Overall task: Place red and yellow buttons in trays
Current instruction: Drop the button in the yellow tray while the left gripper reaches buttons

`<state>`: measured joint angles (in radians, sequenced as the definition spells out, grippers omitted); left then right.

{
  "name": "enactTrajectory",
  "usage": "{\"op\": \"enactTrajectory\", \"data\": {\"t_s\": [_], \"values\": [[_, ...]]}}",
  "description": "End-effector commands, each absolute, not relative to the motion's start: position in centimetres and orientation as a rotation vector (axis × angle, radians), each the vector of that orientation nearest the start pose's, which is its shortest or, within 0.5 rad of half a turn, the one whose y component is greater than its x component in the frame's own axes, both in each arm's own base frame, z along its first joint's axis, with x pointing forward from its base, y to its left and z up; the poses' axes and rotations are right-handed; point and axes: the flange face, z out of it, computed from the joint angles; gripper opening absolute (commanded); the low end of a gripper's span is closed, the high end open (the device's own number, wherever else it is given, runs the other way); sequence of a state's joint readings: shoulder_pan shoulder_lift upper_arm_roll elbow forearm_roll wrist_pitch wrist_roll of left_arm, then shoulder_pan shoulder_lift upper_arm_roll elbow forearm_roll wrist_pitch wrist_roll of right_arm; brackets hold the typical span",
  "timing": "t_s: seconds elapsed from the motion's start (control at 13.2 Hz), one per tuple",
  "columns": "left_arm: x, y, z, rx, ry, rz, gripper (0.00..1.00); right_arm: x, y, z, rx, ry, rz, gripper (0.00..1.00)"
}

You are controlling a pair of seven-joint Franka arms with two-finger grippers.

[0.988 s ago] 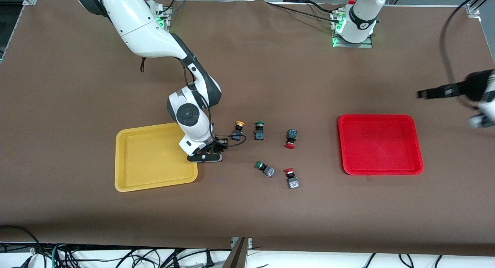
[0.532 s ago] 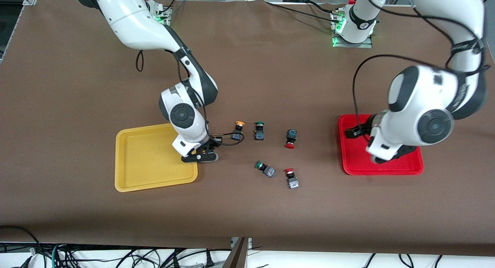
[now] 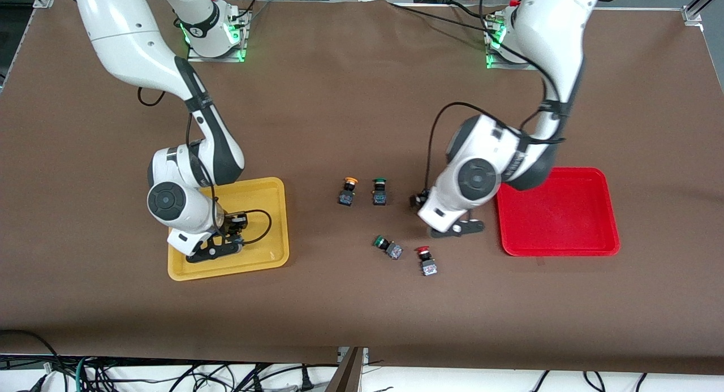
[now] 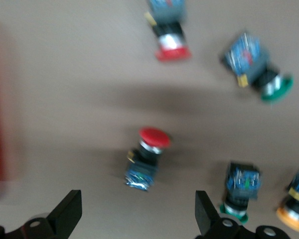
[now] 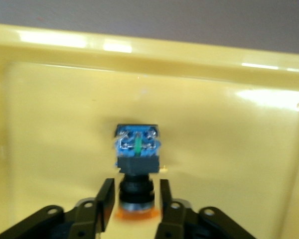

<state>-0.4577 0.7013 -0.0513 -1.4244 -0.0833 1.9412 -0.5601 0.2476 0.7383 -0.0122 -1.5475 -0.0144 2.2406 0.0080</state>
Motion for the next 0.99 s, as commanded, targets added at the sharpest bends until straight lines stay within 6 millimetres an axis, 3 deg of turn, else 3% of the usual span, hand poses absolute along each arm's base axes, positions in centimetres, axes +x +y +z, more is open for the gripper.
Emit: {"op": "enactTrajectory", "data": {"t_s": [0.0,0.23,0.38,0.53,0.68,0.76,0.84,0.91], "values": [[59.2,-35.1,23.7,-3.111,0.071,0.349,1.0,67.7,19.1,24.1,-3.116,-0.224,0.107,0.88],[58.8,-35.8,19.9,-3.077,0.247,0.294,1.0,66.3,25.7,26.2,-3.082,-0.006,0.163,0.88],[58.8,-35.5,19.5,-2.992,0.382,0.245,1.0,64.0,30.9,25.9,-3.075,0.167,0.183,0.88],[58.9,-35.4,18.6,-2.989,0.384,0.253,1.0,61.3,36.2,24.7,-3.071,0.37,0.204,0.88],[58.7,-35.3,17.9,-2.986,0.38,0.264,0.99,59.5,39.7,23.9,-3.002,0.521,0.225,0.88],[58.6,-35.3,17.4,-2.99,0.37,0.275,0.92,58.2,41.6,23.4,-2.976,0.533,0.25,0.88],[58.6,-35.3,17.1,-2.992,0.355,0.277,0.79,57.4,42.8,22.7,-2.959,0.545,0.252,0.88],[58.6,-35.2,16.9,-2.995,0.322,0.281,0.55,56.9,43.6,22.0,-2.948,0.577,0.244,0.88]]}}
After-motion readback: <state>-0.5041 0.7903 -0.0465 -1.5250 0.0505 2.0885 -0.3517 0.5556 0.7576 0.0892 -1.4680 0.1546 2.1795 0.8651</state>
